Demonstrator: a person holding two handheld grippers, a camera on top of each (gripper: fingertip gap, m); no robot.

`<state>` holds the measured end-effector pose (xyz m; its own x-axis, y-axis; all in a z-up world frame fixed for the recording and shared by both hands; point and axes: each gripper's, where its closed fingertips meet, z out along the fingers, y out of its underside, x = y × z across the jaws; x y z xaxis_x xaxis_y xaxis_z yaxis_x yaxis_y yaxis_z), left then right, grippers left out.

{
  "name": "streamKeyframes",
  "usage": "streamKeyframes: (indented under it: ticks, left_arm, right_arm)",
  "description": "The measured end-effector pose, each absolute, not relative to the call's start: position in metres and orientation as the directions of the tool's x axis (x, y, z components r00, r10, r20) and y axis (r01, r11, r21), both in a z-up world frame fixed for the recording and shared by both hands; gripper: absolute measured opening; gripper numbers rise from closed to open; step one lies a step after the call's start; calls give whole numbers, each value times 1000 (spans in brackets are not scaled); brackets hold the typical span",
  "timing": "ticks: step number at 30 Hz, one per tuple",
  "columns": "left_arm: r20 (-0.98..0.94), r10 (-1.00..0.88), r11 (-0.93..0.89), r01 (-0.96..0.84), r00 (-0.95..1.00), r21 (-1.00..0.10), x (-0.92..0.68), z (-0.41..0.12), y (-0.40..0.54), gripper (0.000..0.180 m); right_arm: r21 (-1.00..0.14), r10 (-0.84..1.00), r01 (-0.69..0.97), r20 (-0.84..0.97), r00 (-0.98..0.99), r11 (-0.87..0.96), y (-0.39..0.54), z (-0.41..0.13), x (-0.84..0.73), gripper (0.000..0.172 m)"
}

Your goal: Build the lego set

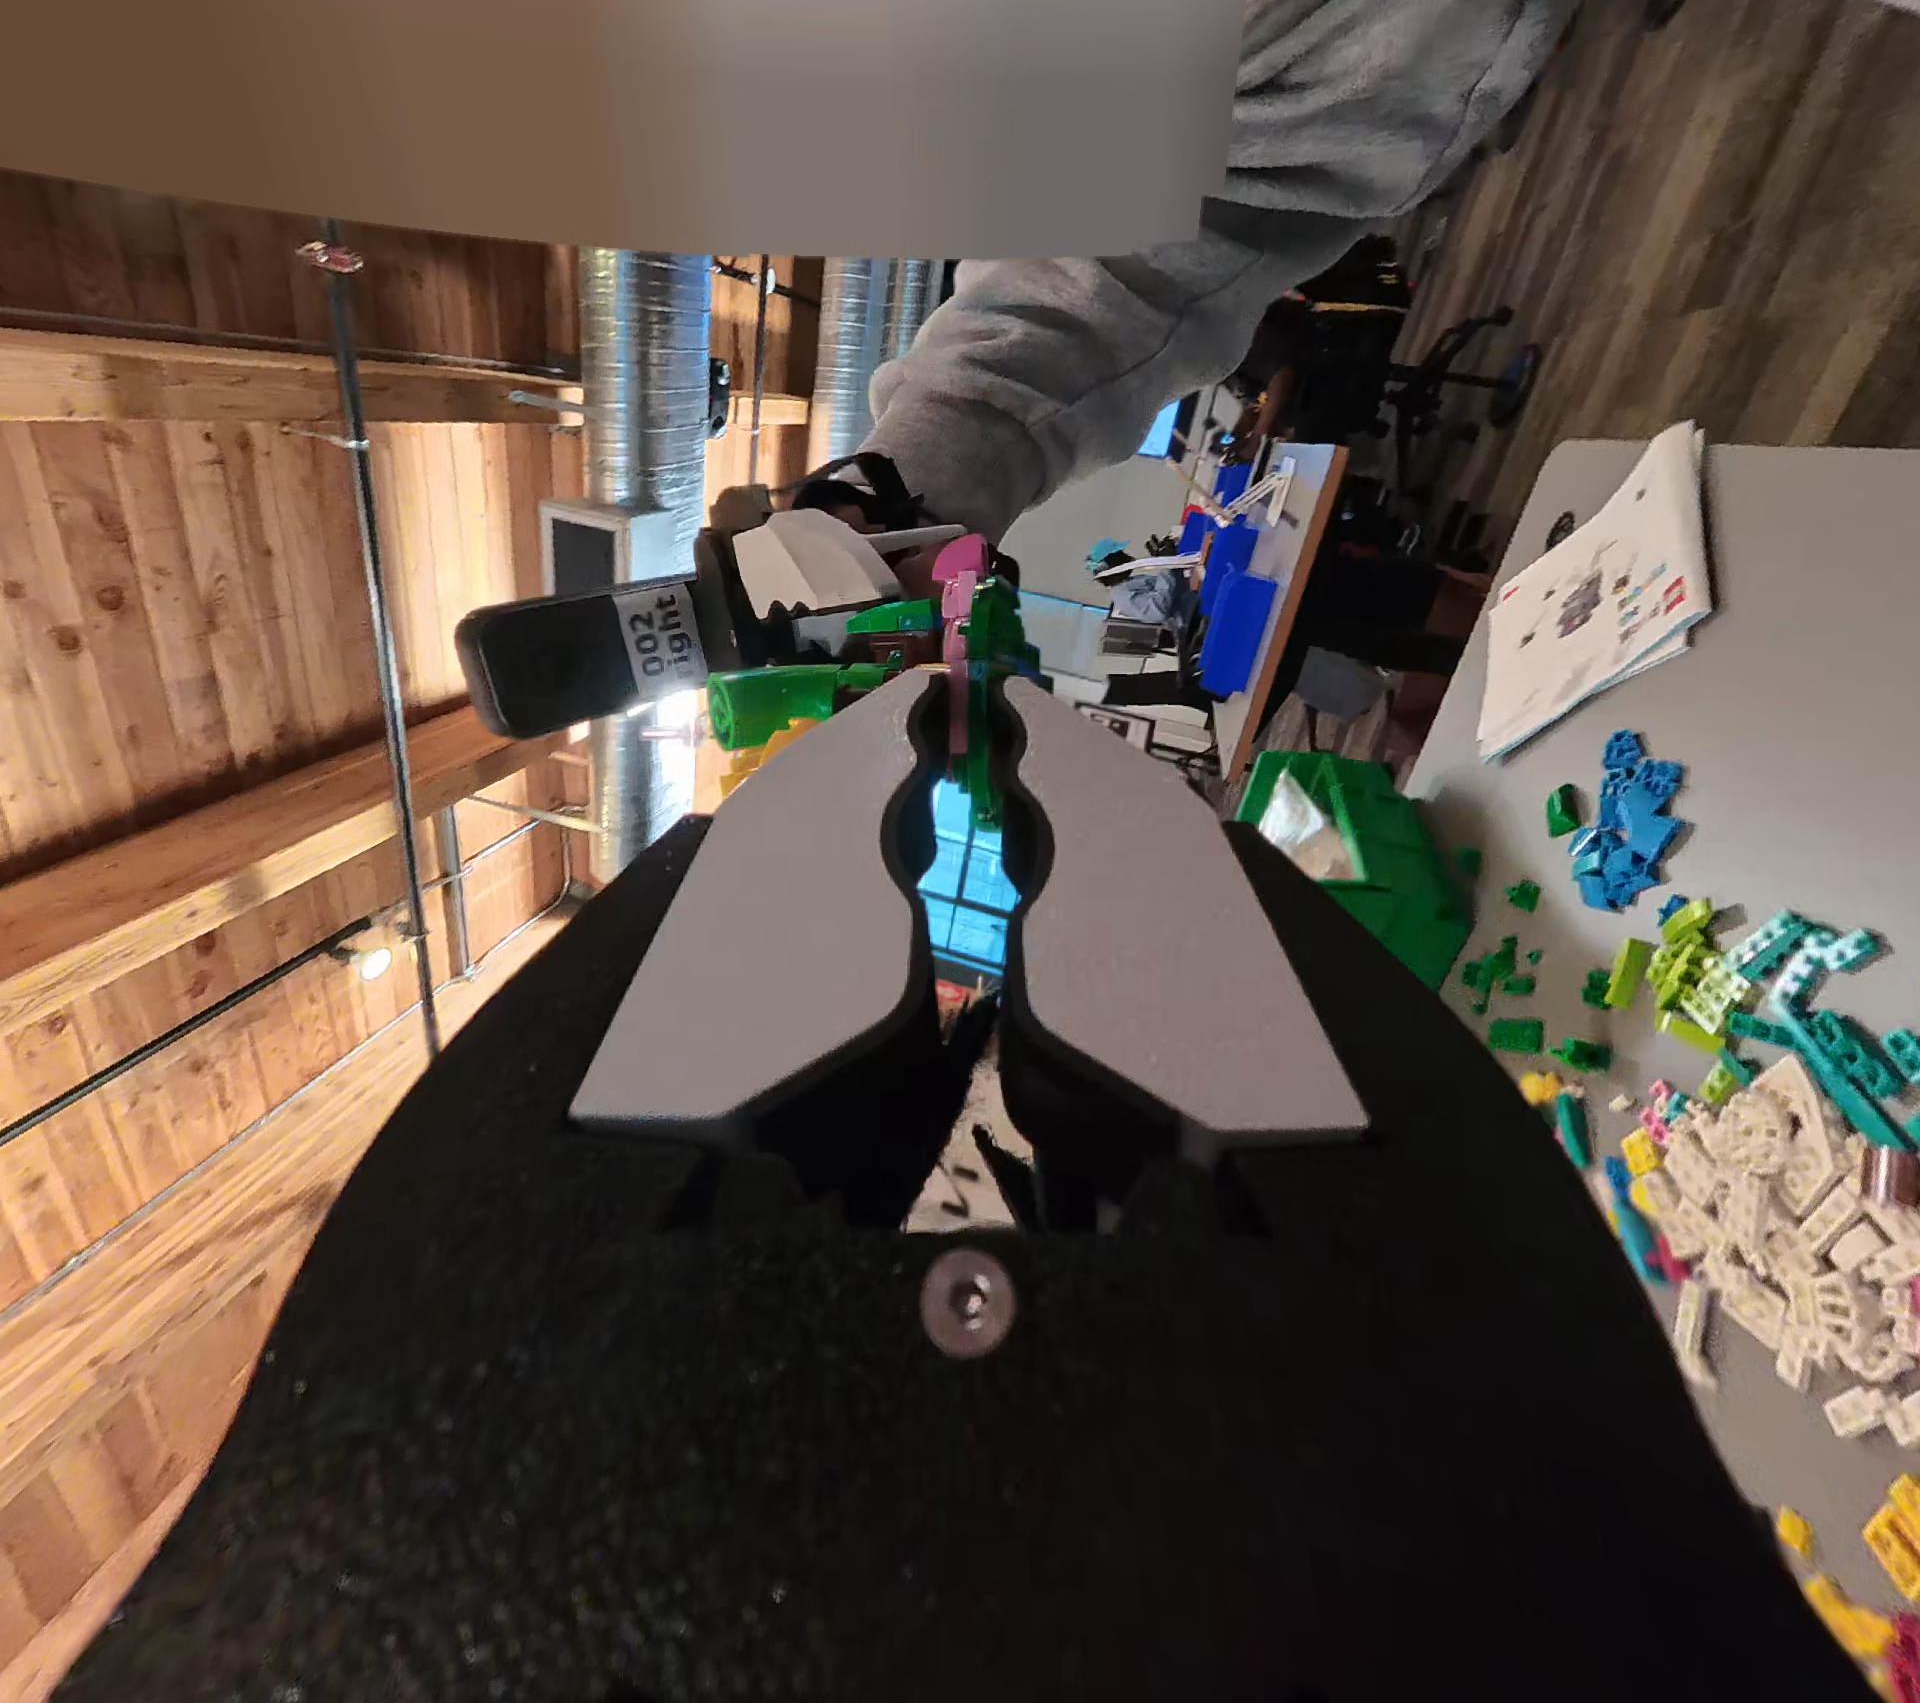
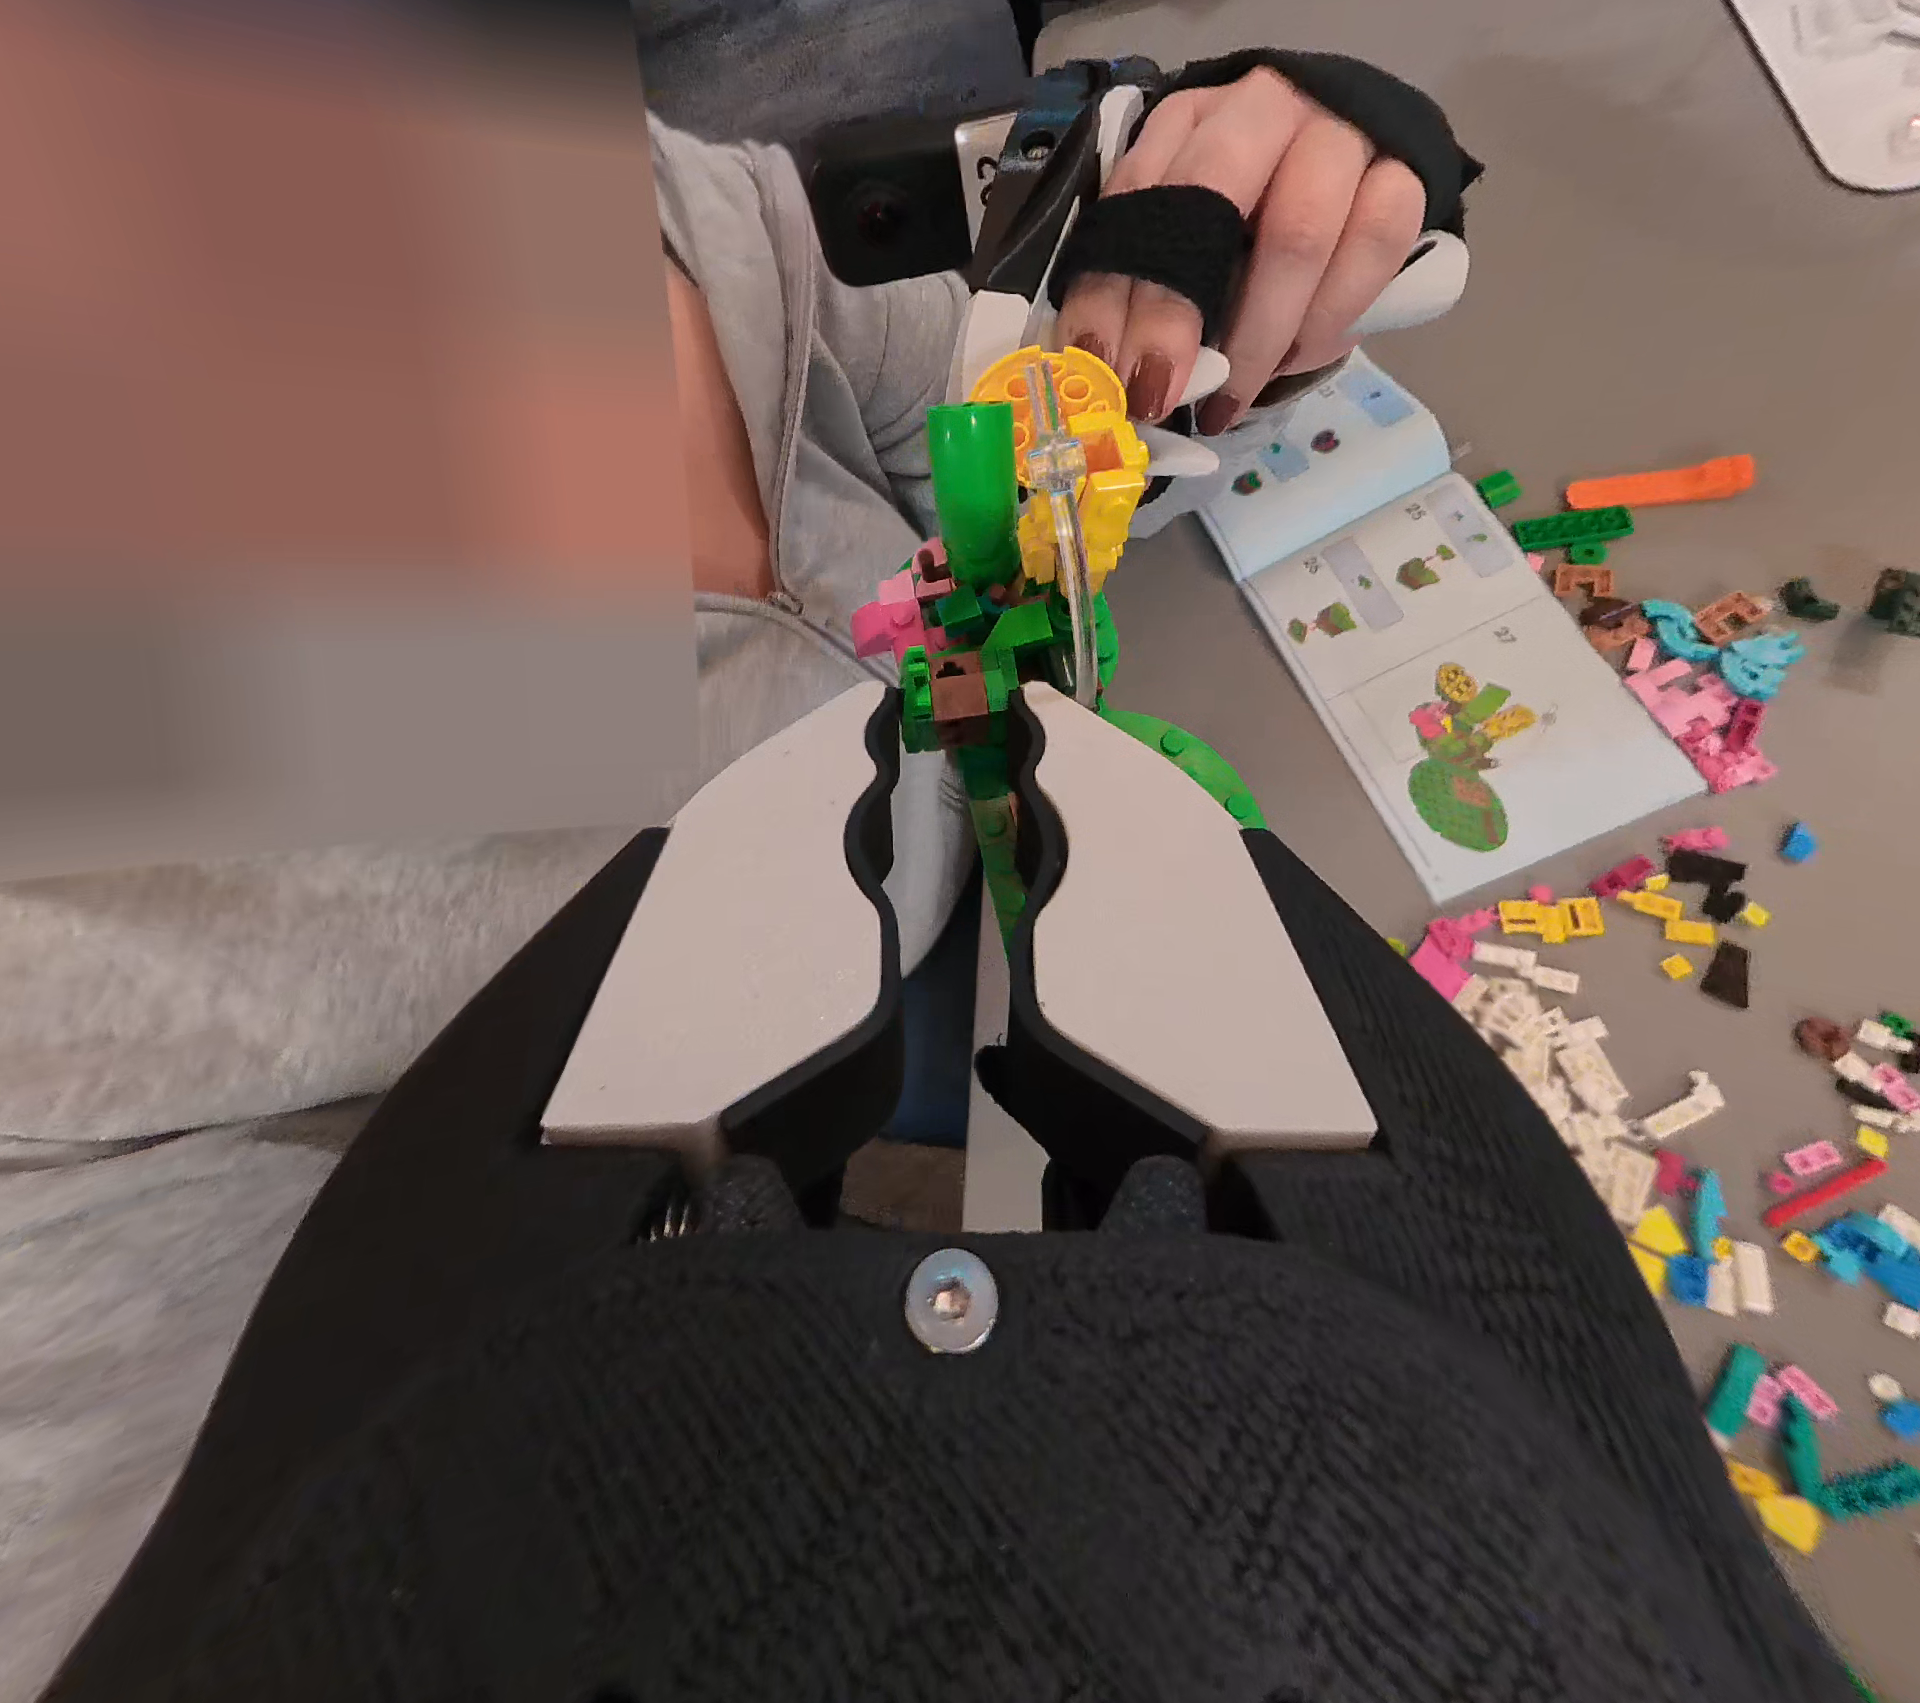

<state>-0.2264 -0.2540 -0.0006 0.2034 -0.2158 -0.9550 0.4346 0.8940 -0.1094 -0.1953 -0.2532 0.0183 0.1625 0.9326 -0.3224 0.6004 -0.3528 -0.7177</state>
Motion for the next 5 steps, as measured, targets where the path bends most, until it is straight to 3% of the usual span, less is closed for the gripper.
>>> streamKeyframes:
  ticks: [5]
  left_arm:
    - [-938, -245, 895, 431, 247, -120, -268, 19, -227, 6]
  right_arm:
    - [-646, 894, 631, -401, 198, -429, -222, 40, -238, 18]
